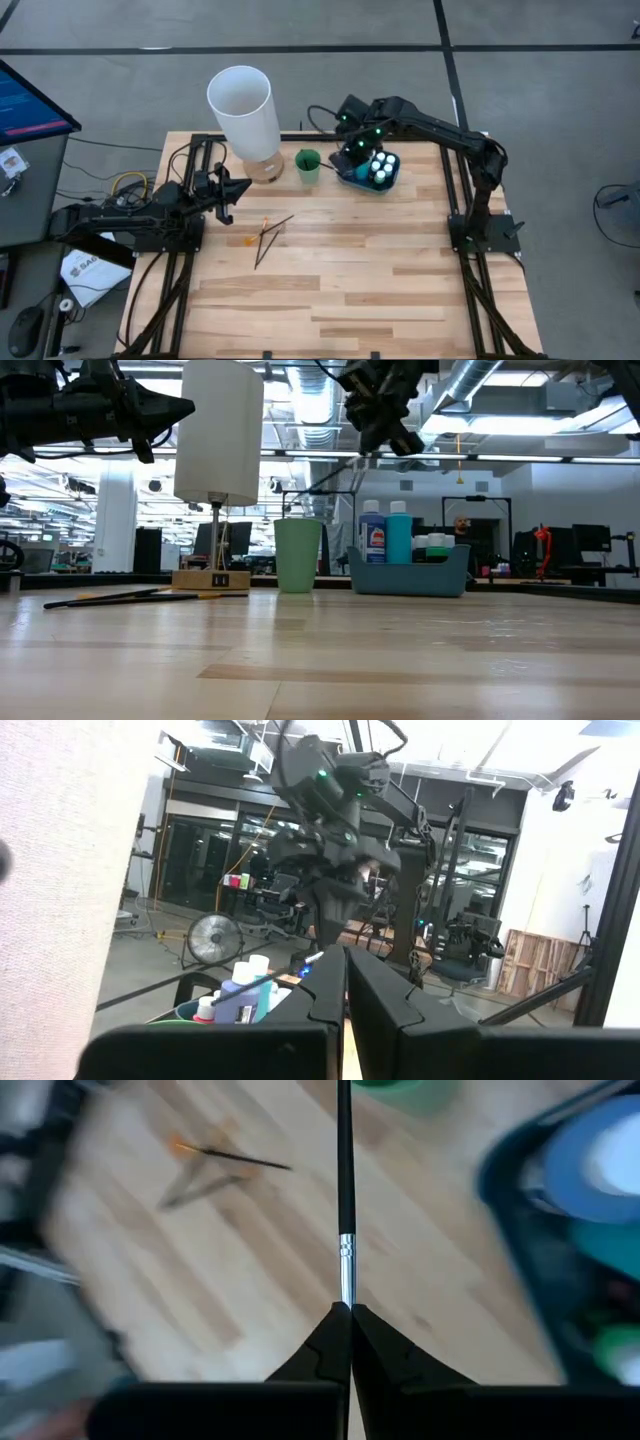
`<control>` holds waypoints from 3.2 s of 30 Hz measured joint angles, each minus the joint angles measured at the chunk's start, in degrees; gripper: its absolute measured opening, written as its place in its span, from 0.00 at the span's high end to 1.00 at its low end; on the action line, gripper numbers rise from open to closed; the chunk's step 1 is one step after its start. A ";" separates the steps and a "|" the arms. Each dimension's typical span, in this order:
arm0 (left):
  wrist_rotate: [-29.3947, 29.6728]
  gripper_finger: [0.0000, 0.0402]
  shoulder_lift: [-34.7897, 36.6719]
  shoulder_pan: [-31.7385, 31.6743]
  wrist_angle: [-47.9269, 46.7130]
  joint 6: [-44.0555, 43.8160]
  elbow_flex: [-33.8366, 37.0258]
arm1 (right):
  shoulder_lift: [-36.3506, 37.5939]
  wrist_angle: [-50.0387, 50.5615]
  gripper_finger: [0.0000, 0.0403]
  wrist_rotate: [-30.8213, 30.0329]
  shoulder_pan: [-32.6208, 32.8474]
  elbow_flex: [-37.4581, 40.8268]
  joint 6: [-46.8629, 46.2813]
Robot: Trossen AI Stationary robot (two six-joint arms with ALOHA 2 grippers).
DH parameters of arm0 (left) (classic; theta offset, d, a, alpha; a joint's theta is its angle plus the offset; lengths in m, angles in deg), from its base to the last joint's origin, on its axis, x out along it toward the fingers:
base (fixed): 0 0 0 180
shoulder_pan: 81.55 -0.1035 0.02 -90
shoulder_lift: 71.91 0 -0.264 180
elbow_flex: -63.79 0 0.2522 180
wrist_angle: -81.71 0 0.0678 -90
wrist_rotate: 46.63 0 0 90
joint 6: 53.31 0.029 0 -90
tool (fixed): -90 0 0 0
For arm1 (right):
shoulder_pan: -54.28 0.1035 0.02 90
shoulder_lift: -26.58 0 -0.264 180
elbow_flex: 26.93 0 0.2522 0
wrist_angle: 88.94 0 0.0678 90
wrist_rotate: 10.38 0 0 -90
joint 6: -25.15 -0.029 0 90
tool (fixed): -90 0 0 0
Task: Pick & Place Paint Supplies
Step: Put the right silver paint brush into the green cup
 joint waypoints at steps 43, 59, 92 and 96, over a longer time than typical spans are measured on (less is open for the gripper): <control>0.00 0.99 0.01 0.00 0.00 0.00 0.00 | -6.45 -8.15 1.00 7.49 -2.24 -0.04 -23.51; 0.02 0.99 0.00 0.00 0.02 0.00 0.00 | -6.75 -8.07 1.00 7.81 -3.94 -2.45 -22.35; 0.00 0.99 0.02 0.00 0.02 -0.02 0.00 | -8.87 -6.21 1.00 4.53 -3.98 -2.44 -20.64; 0.00 0.99 0.00 0.00 0.02 0.00 0.00 | -11.83 -7.52 1.00 7.73 -3.33 -2.29 -19.83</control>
